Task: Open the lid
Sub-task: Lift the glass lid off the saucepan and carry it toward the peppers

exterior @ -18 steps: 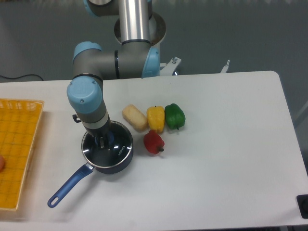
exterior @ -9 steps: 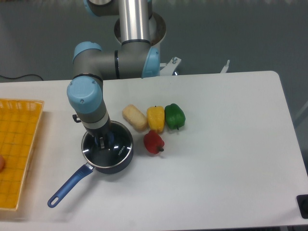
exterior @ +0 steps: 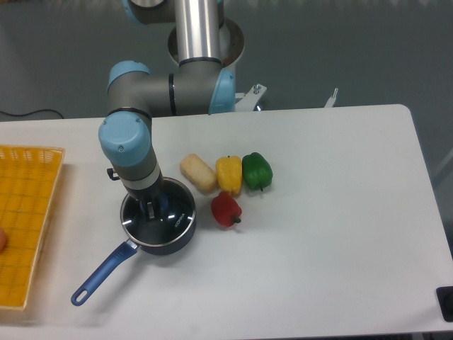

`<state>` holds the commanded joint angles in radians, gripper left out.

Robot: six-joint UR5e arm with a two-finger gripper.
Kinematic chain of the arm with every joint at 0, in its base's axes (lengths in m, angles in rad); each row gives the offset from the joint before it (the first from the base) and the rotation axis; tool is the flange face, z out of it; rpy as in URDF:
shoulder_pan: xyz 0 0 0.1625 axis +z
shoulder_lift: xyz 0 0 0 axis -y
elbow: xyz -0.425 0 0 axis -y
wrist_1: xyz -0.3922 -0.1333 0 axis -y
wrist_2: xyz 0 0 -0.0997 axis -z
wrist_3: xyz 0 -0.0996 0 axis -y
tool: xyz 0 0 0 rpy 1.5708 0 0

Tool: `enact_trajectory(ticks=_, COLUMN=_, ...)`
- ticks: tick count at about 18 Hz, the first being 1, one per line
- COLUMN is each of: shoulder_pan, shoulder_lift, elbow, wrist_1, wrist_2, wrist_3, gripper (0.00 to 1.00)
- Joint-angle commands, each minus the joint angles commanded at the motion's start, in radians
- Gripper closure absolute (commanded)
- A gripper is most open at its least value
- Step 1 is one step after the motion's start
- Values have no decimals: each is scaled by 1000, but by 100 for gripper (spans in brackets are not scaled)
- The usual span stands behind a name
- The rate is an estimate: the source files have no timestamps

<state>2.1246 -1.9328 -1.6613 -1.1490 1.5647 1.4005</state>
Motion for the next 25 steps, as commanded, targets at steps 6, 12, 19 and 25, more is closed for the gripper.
enact_trajectory(ticks=6, shoulder_pan=3, shoulder_lift=11, elbow=5, wrist_1=-3, wrist_2=5, wrist_3=3, gripper=38)
enact_trajectory(ticks=12, shoulder_pan=17, shoulder_lift=34, elbow=8, wrist_1=-18, wrist_2=5, wrist_3=12, gripper=38)
enact_trajectory(ticks=19, shoulder_pan=55, shoulder_lift=63, elbow=17, wrist_1=-80, wrist_2=9, wrist_3=44, gripper=38)
enact_trajectory(ticks=25, shoulder_pan=115, shoulder_lift=78, elbow=17, wrist_1=-95, wrist_2=9, wrist_3=107, gripper=38)
